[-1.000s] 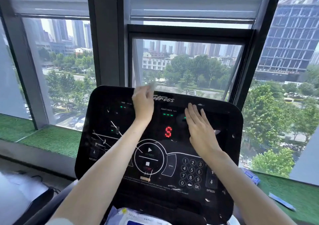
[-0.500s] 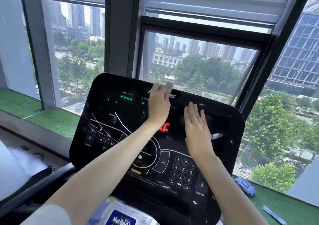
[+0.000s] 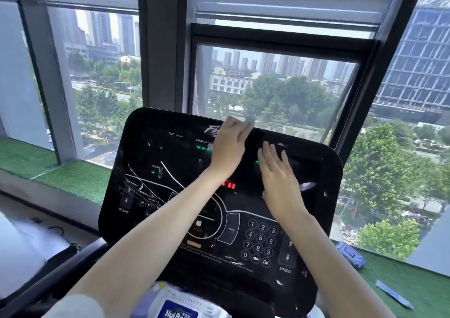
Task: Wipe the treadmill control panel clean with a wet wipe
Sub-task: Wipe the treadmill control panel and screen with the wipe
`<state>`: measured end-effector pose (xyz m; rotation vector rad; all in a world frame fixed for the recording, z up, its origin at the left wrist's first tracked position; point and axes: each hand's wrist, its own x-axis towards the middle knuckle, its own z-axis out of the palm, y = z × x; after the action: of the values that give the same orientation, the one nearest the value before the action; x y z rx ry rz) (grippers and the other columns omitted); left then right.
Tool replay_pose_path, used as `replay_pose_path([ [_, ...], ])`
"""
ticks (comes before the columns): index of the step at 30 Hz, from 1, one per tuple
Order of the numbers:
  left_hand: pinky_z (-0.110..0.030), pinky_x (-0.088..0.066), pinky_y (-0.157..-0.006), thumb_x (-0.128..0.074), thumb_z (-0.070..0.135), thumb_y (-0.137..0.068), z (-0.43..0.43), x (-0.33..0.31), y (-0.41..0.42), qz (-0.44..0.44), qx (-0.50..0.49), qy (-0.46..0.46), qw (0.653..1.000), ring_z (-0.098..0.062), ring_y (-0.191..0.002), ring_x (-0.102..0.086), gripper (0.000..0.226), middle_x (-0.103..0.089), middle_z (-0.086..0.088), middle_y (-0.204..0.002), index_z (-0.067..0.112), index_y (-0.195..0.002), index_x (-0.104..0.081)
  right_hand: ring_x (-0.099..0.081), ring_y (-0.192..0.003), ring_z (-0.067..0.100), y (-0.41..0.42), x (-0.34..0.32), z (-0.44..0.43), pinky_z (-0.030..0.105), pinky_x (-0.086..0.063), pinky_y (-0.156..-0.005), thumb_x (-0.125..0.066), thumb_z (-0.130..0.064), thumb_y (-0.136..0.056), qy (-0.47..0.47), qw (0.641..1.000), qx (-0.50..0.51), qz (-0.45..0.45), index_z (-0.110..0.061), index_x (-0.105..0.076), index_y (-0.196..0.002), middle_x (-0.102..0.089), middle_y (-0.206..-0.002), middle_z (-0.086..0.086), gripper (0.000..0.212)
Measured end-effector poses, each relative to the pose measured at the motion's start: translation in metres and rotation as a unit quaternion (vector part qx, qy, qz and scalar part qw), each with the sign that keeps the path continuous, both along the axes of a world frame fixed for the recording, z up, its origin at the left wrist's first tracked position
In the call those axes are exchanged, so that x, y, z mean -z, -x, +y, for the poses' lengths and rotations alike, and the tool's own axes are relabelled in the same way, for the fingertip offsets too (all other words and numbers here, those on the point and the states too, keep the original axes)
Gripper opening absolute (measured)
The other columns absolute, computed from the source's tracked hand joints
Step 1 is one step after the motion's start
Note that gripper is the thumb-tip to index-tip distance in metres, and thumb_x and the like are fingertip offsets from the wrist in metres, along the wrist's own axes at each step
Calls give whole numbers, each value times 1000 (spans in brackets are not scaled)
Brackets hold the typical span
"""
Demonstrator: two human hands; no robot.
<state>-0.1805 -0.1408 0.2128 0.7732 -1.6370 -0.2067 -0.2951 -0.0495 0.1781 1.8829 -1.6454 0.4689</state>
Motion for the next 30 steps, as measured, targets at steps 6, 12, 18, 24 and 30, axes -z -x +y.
replay_pose_path([
  [6,-20,-45,-74,-49,17,-97,9,8,5,-18,-37,18,999,-12,-83,-52,24,-51,1,-93,16,-115,-64,-28,-136,37,-1,-2,1,44,-17,-113,-72,16,-48,-29,999,-3,-16,9,-36,-136,-31,-145,26,95],
  [12,-6,-40,-80,-51,28,-97,-1,-4,-12,77,-37,-54,995,-6,-86,-52,27,-58,-2,-100,10,-109,-67,-3,-143,21,8,-16,12,28,6,-114,-56,13,-70,-30,997,-67,-28,0,-17,-145,-6,-155,14,86],
  [18,-15,-39,-82,-48,16,-98,15,2,14,-120,56,19,991,-3,-84,-49,25,-50,1,-93,15,-116,-65,-26,-138,28,31,1,42,43,-21,-113,-55,20,-65,51,996,-27,-70,6,-36,-138,-33,-146,20,76],
  [24,-25,-44,-76,-47,26,-99,11,-5,23,90,-36,-72,993,-15,-78,-52,26,-53,-8,-90,13,-103,-69,-26,-137,26,56,14,52,42,-16,-112,-62,19,-59,17,997,40,-66,5,-36,-137,-31,-147,18,83],
  [30,-27,-44,-80,-48,29,-98,11,-11,34,-5,27,-27,999,-16,-76,-53,30,-54,-7,-89,8,-99,-70,-36,-133,32,57,13,48,46,-23,-110,-70,16,-52,16,998,52,-35,7,-41,-133,-37,-143,23,86],
])
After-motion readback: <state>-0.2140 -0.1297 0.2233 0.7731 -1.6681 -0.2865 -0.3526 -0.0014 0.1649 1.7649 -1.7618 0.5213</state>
